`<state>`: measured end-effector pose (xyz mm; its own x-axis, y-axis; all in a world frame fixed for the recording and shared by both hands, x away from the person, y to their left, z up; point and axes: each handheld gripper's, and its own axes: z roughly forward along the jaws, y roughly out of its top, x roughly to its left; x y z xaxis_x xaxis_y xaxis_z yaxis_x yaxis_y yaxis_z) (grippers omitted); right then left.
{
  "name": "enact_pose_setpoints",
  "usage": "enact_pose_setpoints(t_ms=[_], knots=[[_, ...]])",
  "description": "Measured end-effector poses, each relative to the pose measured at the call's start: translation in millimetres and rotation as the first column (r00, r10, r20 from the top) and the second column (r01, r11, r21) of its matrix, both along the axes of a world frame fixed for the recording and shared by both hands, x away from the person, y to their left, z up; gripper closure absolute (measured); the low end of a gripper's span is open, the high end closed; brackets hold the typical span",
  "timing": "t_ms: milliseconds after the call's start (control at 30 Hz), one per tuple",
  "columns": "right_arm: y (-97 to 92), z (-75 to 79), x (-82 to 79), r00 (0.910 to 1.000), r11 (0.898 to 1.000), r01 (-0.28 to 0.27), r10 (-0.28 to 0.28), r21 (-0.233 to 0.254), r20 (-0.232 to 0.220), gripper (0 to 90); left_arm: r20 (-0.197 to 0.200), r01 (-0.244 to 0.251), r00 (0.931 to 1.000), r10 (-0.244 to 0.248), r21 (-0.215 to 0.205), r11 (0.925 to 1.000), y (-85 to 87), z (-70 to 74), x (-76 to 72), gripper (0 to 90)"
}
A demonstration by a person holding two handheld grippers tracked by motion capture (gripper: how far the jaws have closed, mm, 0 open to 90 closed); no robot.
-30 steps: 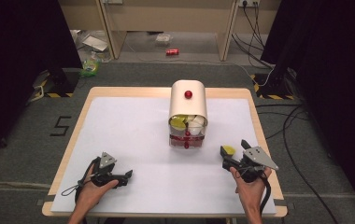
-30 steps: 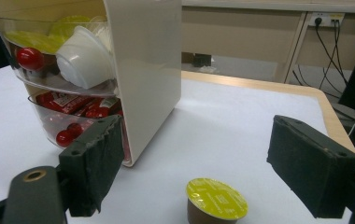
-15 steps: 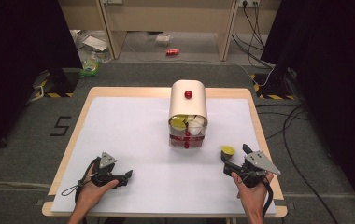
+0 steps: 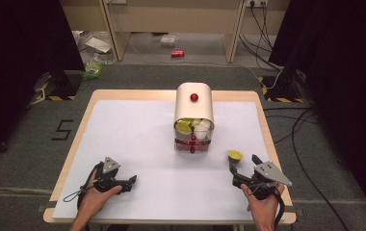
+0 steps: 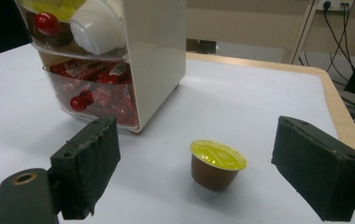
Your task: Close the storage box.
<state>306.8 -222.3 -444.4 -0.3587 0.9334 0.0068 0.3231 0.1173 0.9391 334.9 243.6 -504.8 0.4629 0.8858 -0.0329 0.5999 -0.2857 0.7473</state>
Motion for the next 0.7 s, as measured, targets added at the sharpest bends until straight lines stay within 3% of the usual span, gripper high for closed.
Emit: enact_pose_setpoints(t_ms=[700], knots=[[-9.1,-10.7,-15.4,0.9980,0.999,-0.012,0.010,-0.044,-0.062,15.5,0.000,0.000,1.0000,0.000,0.001,1.0000,-0.1,0.0,0.0,9.8]])
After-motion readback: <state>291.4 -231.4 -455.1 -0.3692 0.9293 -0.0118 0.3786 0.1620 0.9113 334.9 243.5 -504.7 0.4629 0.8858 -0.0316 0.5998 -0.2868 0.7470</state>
